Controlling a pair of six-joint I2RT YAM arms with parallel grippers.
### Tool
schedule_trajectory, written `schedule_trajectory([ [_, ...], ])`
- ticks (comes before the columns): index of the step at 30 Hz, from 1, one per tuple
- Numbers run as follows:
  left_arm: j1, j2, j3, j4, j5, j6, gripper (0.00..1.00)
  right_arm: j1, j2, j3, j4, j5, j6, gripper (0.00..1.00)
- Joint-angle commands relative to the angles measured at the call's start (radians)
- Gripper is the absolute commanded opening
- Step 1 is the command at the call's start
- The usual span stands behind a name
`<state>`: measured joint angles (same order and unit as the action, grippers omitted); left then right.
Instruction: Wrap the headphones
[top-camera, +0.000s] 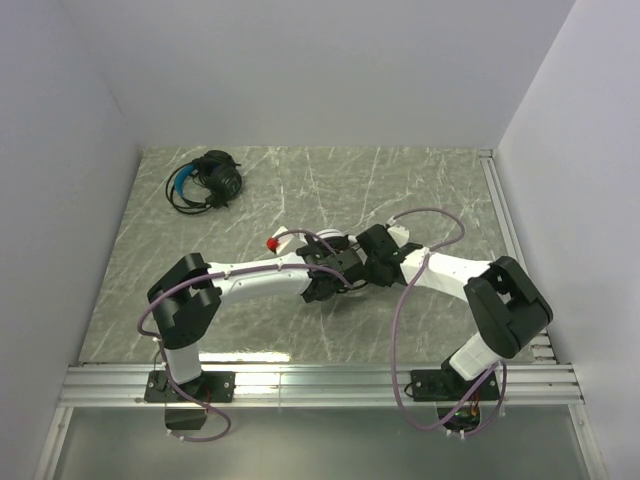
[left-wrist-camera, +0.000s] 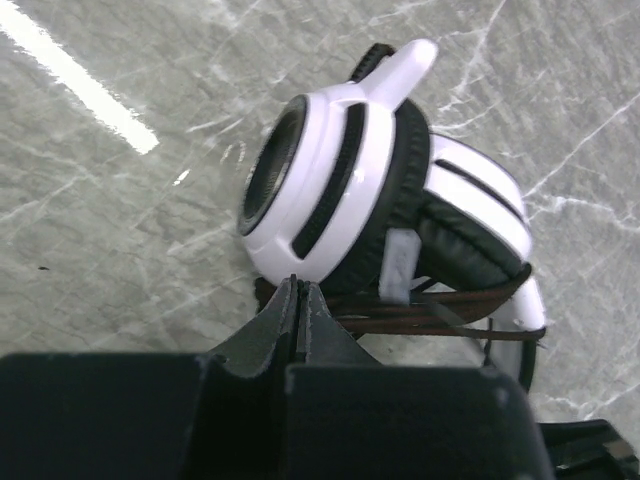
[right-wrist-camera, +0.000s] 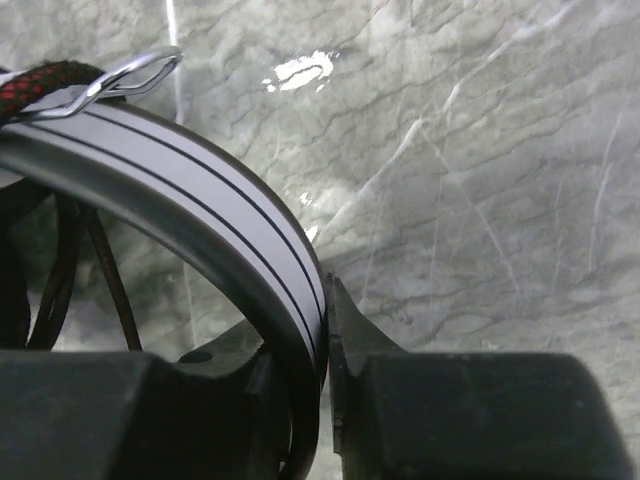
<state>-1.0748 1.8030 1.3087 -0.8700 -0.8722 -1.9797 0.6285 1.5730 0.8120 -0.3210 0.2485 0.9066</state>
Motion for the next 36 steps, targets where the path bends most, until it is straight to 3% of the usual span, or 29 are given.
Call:
schedule_trajectory([
  [1, -0.005, -0.048, -0.058, 0.048, -0.014, -0.577, 0.0, 0.017, -0.073, -0.008, 0.068, -0.052, -0.018, 0.25],
  [3, -0.014, -0.06, -0.081, 0.086, -0.013, -0.573, 0.0, 0.02, -0.087, -0.02, 0.069, -0.038, -0.018, 0.37],
  [8, -0.02, -0.073, -0.108, 0.111, -0.005, -0.562, 0.0, 0.02, -0.114, -0.02, 0.057, -0.031, -0.023, 0.4],
  [17, -0.025, -0.079, -0.111, 0.111, -0.019, -0.562, 0.0, 0.02, -0.211, -0.083, 0.057, -0.034, -0.035, 0.6],
  [29, -0.027, -0.083, -0.1, 0.114, -0.014, -0.551, 0.0, 0.0, -0.493, -0.158, 0.071, -0.015, -0.147, 0.63],
  [32, -0.025, -0.082, -0.1, 0.12, -0.011, -0.548, 0.0, -0.039, -0.563, -0.174, 0.153, -0.092, -0.208, 0.61],
  [36, -0.025, -0.086, -0.098, 0.12, -0.004, -0.55, 0.0, -0.052, -0.542, -0.14, 0.221, -0.167, -0.368, 0.59],
])
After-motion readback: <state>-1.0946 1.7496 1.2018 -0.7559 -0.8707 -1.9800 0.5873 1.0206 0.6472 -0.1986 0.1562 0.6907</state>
